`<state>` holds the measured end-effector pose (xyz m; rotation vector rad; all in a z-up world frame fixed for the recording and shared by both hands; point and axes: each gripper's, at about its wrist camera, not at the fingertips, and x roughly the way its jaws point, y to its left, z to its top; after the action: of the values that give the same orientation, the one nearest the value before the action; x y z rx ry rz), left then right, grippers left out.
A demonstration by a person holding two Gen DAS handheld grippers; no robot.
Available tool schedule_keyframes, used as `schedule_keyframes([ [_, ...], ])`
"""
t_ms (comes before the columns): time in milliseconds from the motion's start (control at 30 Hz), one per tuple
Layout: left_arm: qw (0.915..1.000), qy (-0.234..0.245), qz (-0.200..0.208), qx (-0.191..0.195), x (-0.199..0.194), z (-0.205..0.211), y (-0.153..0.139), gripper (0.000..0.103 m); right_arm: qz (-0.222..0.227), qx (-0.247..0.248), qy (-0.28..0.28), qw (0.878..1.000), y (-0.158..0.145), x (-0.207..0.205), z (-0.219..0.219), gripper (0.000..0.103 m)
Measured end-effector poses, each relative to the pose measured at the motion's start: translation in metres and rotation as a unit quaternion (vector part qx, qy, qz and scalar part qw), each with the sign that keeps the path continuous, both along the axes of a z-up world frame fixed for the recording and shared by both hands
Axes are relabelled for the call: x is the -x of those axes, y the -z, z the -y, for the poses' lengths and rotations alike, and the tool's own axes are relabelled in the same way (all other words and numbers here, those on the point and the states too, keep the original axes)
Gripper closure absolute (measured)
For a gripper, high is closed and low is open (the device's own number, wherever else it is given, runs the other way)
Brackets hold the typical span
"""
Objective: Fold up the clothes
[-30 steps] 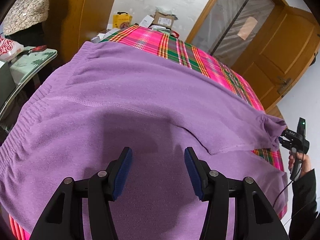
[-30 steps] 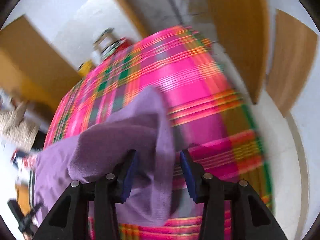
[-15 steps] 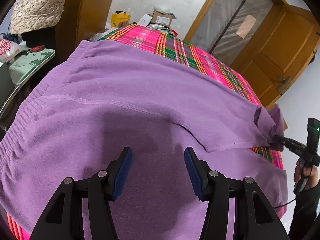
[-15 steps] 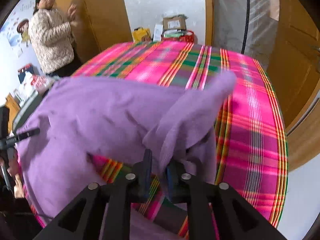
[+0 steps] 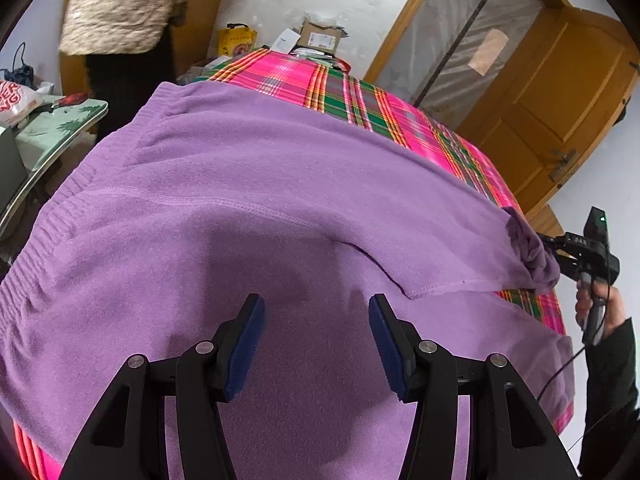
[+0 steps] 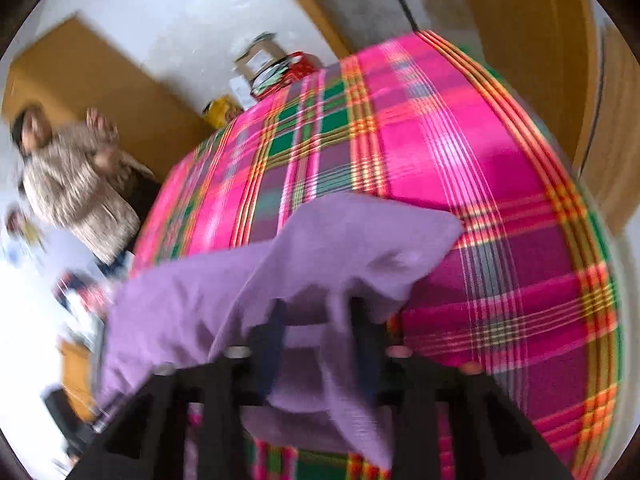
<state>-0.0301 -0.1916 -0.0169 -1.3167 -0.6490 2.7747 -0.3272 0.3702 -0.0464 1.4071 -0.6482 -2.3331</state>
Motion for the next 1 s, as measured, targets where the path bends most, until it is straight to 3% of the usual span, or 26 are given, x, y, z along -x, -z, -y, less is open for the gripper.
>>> schedule_keyframes([
  [33, 1.0, -0.001, 0.0, 0.0, 0.0, 0.0, 0.0, 0.047, 0.0, 0.009, 0.009, 1.0, 0.001, 0.002, -0.005, 0.096],
  [167, 1.0, 0.001, 0.0, 0.001, 0.003, -0.001, 0.0, 0.047, -0.042, 0.026, 0.057, 0.997, -0.008, -0.008, -0.025, 0.099],
  [233, 1.0, 0.004, 0.0, 0.002, 0.004, -0.003, -0.001, 0.047, -0.075, 0.015, 0.115, 0.99, -0.022, -0.025, -0.044, 0.099],
  [300, 1.0, 0.007, 0.0, 0.003, 0.005, -0.004, -0.002, 0.047, -0.107, 0.003, 0.18, 0.978, -0.036, -0.044, -0.064, 0.099],
  [400, 1.0, 0.009, 0.001, 0.002, 0.007, -0.006, -0.001, 0.047, -0.148, 0.003, 0.289, 0.946, -0.051, -0.093, -0.092, 0.099],
  [467, 0.9999, 0.011, 0.001, 0.001, 0.009, -0.007, 0.0, 0.047, -0.137, -0.006, 0.318, 0.938, -0.047, -0.113, -0.098, 0.096],
  [633, 0.9998, 0.018, 0.001, 0.003, 0.01, -0.01, -0.001, 0.047, -0.027, -0.027, 0.3, 0.953, -0.005, -0.113, -0.106, 0.089],
  [800, 0.9999, 0.015, -0.001, 0.003, 0.008, -0.008, -0.004, 0.047, -0.012, 0.054, 0.35, 0.935, 0.011, -0.129, -0.136, 0.082],
  [867, 0.9999, 0.012, -0.001, 0.002, 0.008, -0.006, -0.003, 0.047, 0.004, 0.07, 0.366, 0.928, 0.016, -0.135, -0.149, 0.067],
  [1000, 0.9999, 0.015, -0.001, 0.002, 0.008, -0.007, -0.004, 0.047, 0.048, 0.132, 0.38, 0.914, 0.043, -0.126, -0.175, 0.06],
])
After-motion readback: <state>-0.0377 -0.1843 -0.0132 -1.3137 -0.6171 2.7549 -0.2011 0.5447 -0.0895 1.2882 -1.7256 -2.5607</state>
